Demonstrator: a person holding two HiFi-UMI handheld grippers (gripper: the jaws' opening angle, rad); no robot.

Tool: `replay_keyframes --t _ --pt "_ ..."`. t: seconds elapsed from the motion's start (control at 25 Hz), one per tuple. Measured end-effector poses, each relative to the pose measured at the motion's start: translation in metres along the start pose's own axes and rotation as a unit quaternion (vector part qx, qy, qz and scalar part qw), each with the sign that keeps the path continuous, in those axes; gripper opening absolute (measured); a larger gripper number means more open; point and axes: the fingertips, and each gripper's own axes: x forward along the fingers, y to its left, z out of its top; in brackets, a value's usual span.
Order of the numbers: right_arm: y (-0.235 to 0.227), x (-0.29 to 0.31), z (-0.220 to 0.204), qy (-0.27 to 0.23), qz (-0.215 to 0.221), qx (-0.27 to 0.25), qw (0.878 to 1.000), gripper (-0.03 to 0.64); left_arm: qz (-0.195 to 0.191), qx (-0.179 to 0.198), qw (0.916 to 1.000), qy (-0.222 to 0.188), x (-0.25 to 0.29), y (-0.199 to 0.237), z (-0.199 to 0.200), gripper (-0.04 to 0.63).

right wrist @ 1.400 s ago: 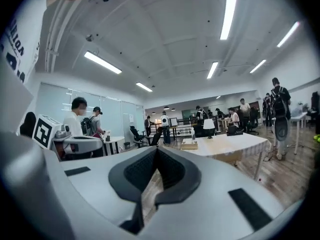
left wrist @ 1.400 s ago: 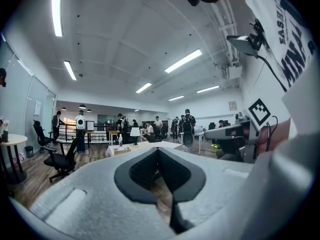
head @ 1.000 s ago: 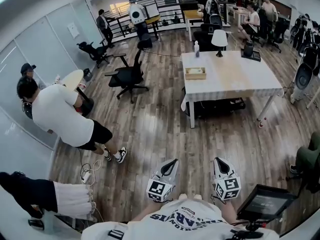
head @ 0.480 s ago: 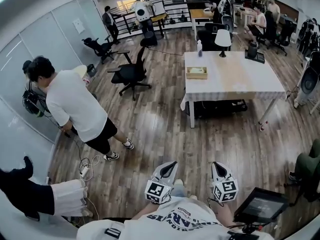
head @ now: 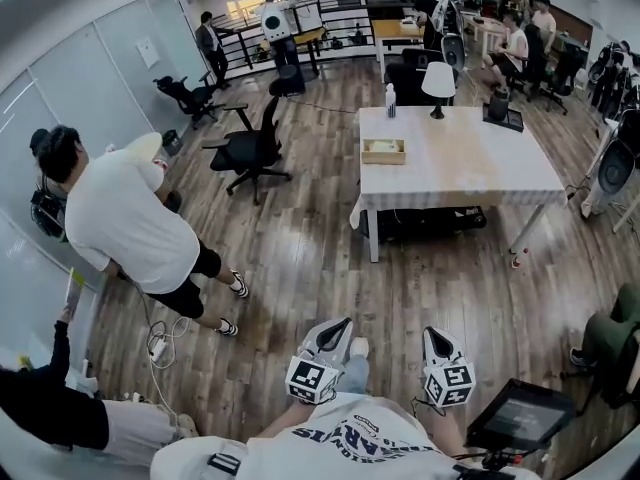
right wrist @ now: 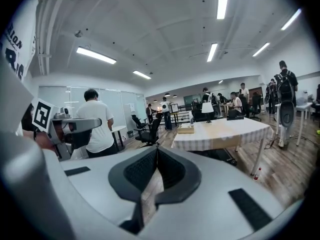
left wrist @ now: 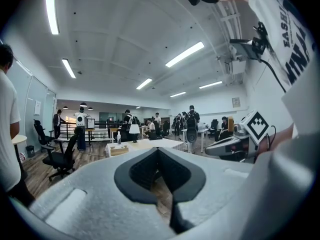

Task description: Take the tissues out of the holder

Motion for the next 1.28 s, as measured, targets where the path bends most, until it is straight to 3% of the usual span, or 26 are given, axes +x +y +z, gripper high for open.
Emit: replay_keyframes --t 0.48,1.12,1.28 --pt "-0.019 0.085 0.042 -0.006 -0.006 -0.006 1.000 0.009 -0.022 -0.002 0.9995 -0.023 0.085 0.069 0.011 0.005" --pt "-0.029 0.226 0.100 -0.010 -0.041 -0.009 0.999 0.009 -0.066 0.008 0.9974 -0.030 0.174 0.198 0.020 0.005" --pt "-0.023 0.252 0.092 0.000 -0.044 0.010 0.999 0.009 -0.065 0.007 0.9978 -0.010 0.185 0.227 0.003 0.005"
